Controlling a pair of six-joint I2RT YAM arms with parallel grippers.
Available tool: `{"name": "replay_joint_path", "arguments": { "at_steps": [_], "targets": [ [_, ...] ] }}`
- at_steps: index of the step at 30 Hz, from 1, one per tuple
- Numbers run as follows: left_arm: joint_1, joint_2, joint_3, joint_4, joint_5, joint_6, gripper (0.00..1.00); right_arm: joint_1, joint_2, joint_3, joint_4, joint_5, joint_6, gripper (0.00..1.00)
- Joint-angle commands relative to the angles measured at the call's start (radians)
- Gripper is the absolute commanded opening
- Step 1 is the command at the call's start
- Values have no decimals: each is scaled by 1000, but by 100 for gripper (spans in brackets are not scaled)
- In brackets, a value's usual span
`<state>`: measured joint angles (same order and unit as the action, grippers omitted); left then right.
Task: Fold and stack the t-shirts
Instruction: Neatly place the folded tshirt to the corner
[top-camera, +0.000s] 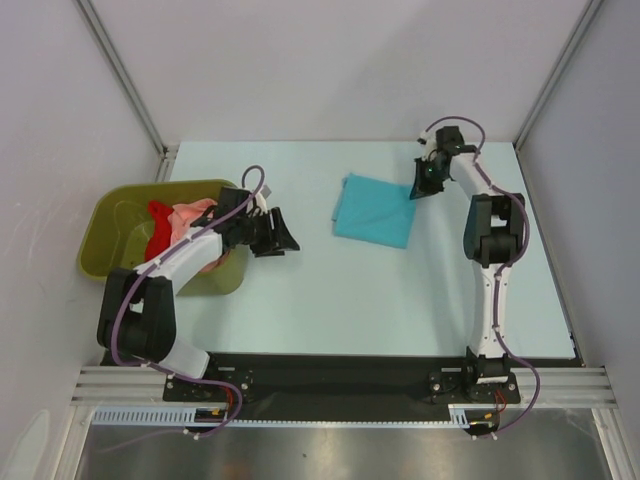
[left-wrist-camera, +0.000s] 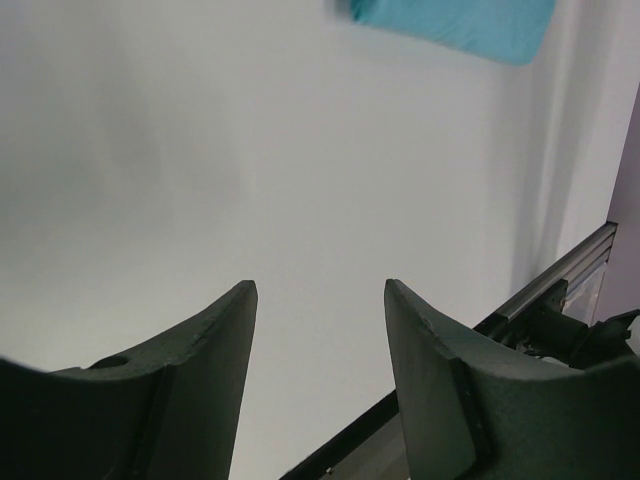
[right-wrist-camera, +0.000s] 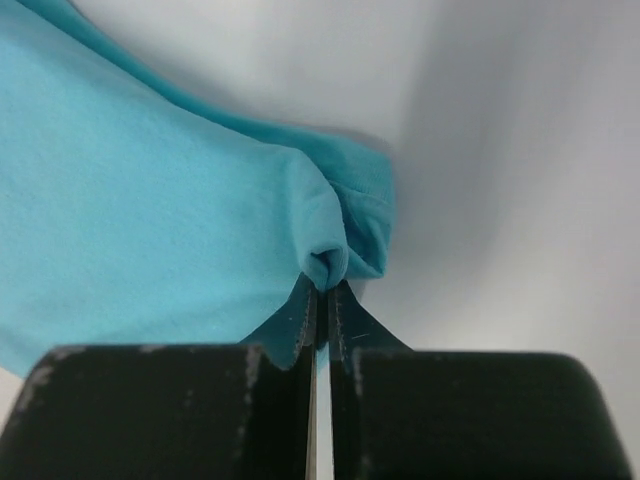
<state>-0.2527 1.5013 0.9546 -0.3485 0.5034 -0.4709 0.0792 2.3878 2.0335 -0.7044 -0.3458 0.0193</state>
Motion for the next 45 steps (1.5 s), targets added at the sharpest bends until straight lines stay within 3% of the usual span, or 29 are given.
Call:
{"name": "replay_joint_path", "arguments": {
  "at_steps": [1,11,16,25,45],
  "targets": [
    [-32,-18,-11,3,6,-5,59,-75,-76,103,-128,114,-220,0],
    [-111,45,-27,-12,4,2,59,-220,74,398,-190,275,-487,0],
    [-125,50,-66,-6,7,3,58,-288,112,395,-60,384,-548,0],
    [-149,86,-42,-38,-11,32,58,-343,206,416,201,436,-637,0],
    [-157,200,76,-129,-60,66,57,-371,363,528,565,447,-720,0]
  ]
}}
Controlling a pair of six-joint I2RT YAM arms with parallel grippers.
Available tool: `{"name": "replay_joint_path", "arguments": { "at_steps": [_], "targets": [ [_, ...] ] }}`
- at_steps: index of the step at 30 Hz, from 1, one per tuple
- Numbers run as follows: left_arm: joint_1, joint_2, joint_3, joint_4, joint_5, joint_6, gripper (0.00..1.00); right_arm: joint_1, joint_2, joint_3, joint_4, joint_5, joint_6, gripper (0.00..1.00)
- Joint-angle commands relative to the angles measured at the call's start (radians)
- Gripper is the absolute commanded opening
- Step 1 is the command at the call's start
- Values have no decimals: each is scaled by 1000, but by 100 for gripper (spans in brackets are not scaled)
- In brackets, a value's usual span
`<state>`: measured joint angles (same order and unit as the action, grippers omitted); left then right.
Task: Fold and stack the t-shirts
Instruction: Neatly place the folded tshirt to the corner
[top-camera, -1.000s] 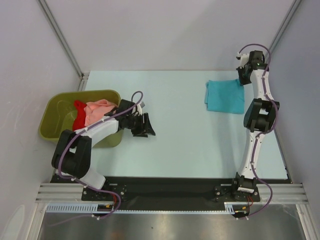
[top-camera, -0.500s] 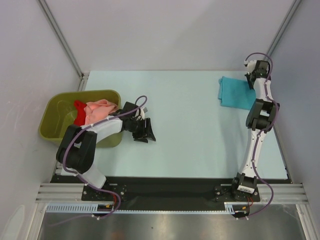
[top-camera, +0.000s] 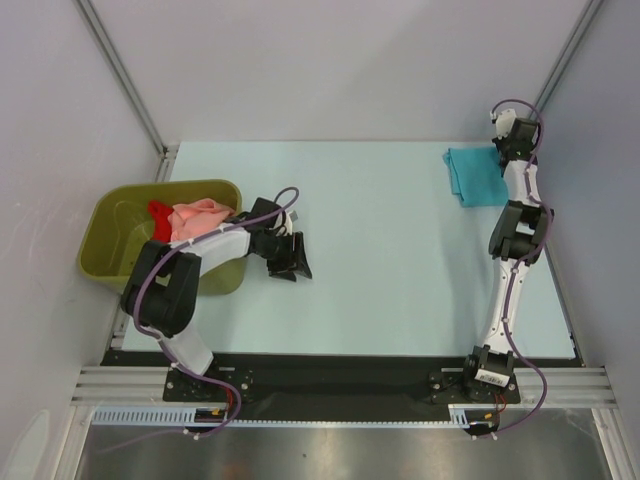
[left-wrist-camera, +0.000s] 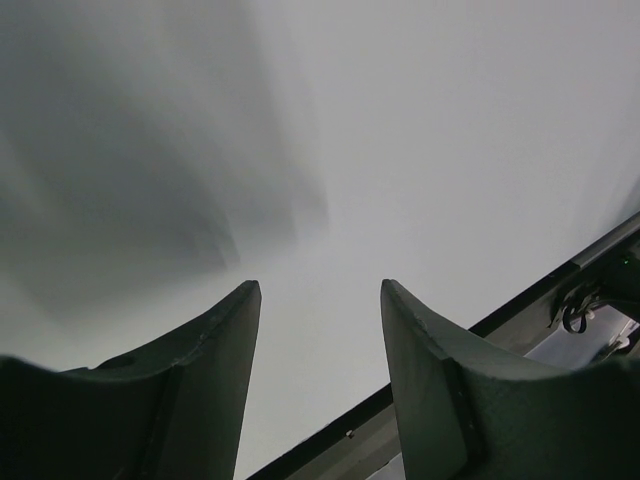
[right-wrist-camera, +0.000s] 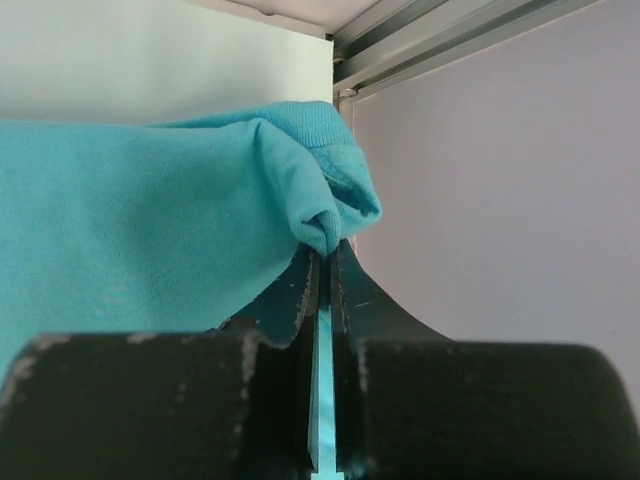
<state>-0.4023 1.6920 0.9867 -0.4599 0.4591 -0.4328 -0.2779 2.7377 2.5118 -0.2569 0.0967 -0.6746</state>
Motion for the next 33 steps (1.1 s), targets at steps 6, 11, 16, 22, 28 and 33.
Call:
{"name": "replay_joint_path", "arguments": {
  "at_steps": [6,11,16,22,28,33],
  "targets": [
    [-9,40,79,-28,-17,26,57,-15,53,73,169,3,-2,0],
    [-12,40,89,-37,-28,25,57,-14,66,74,202,-2,38,0],
    [-20,22,90,-36,-34,11,57,5,39,67,208,93,98,75],
    [-79,-86,99,-71,-83,-12,59,74,-255,-123,78,288,271,96],
    [-135,-311,87,-111,-79,-55,65,215,-719,-568,-88,172,693,100],
    [-136,-614,-64,-83,-65,-96,72,373,-1027,-984,-90,29,932,100]
  ]
}}
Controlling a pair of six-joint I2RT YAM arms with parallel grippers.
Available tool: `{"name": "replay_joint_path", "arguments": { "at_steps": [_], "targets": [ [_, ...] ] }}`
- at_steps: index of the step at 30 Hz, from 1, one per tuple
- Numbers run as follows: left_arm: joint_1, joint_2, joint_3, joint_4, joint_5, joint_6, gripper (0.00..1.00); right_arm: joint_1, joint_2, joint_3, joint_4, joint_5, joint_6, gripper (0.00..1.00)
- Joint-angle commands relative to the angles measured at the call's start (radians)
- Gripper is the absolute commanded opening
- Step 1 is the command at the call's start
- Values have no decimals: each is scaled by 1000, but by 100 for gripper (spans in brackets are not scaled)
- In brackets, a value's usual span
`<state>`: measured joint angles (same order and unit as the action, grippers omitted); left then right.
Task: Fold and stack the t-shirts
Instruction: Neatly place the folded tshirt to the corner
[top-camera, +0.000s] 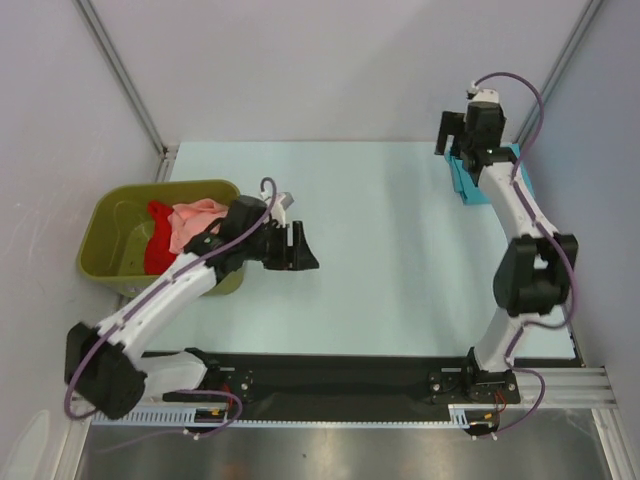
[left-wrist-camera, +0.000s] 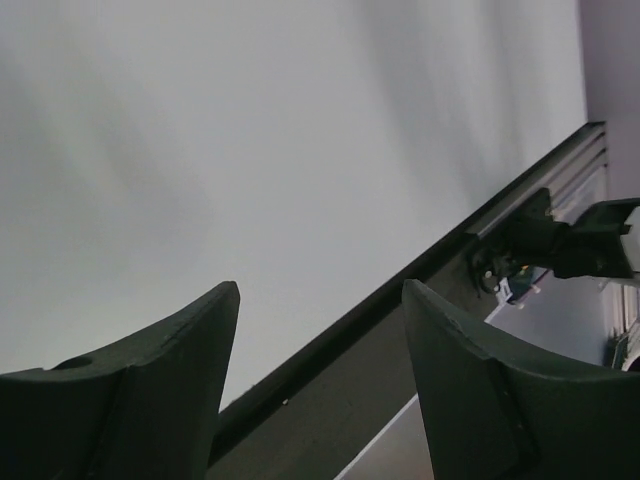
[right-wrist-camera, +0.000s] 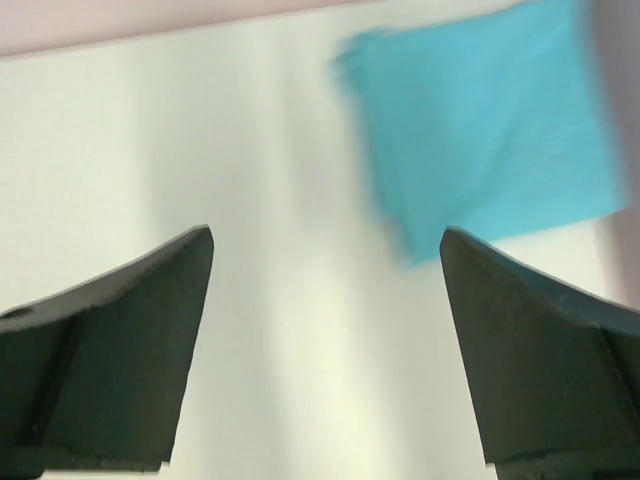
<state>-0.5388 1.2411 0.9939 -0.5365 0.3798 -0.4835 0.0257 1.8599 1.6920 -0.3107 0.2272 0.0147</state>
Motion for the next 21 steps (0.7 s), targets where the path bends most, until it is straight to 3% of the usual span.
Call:
{"name": "replay_joint_path", "arguments": {
  "at_steps": [1,5,7,8,10,14,17,21],
  "targets": [
    [0,-210,-101,4,14,-70,73,106,-195,-229,-41,-115,287,100],
    [-1,-437,-286,33,30,-151,78,144,-468,-590,48,-357,529,100],
    [0,-579,-345,65,33,-200,87,155,-675,-821,82,-381,665,100],
    [-1,-630,-400,75,31,-216,100,178,-738,-891,78,-367,707,100],
    [-1,-804,-445,93,1,-263,100,200,-933,-1032,43,-365,790,100],
    [-1,-1096,-556,73,-99,-386,100,261,-1289,-1153,-172,-283,905,100],
    [-1,-1277,-639,81,-79,-464,100,261,-1540,-1207,-315,-284,950,100],
    [-1,-1364,-640,95,-42,-488,100,261,-1787,-1226,-387,-368,967,100]
  ]
}}
